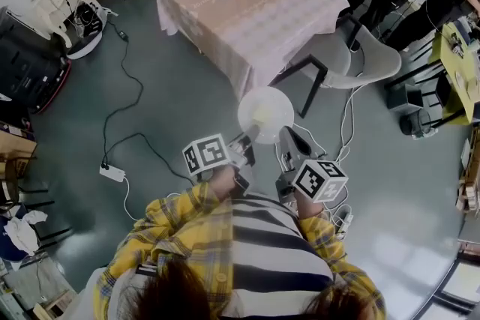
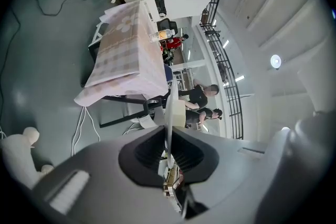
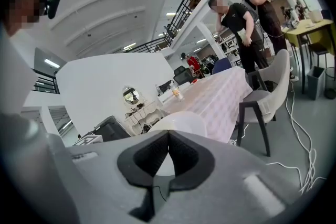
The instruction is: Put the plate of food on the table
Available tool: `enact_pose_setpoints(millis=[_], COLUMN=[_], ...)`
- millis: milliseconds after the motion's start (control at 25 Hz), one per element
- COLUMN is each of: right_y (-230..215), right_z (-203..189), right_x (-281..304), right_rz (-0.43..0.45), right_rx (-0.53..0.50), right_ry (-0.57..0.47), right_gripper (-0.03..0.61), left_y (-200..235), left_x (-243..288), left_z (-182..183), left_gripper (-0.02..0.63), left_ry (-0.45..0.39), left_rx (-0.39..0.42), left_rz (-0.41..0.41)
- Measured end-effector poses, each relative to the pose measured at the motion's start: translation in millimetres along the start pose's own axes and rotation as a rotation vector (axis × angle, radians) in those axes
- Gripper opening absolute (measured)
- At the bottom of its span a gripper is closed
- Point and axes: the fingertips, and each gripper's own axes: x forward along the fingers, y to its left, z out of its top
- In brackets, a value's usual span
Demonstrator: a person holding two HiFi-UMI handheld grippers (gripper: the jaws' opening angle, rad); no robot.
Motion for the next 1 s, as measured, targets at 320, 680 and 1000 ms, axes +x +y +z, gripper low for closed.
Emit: enact_pose_setpoints(millis=[320, 680, 1000], right_y=[6.6, -18.1, -57.5], right_z=[8.5, 28.8, 75.9], right_x=[34.3, 63.5, 97.8], right_rz=[-0.034, -0.034, 0.029], right_rx=[-0.006, -0.003, -0.032], right_ry=[-0.016, 0.012, 0.039], right_gripper=[-0.003, -0.003, -0.003], left_y=[10.2, 14.6, 2.6], left_x=[-3.3, 34.8, 101.3], left_z=[34.3, 62.7, 86.7], left_gripper=[0.008, 0.009, 0.008], left_ry=[0.026, -0.002, -0.058], left_rx=[0.021, -0.008, -0.004], left_rz=[0.013, 0.03, 0.038])
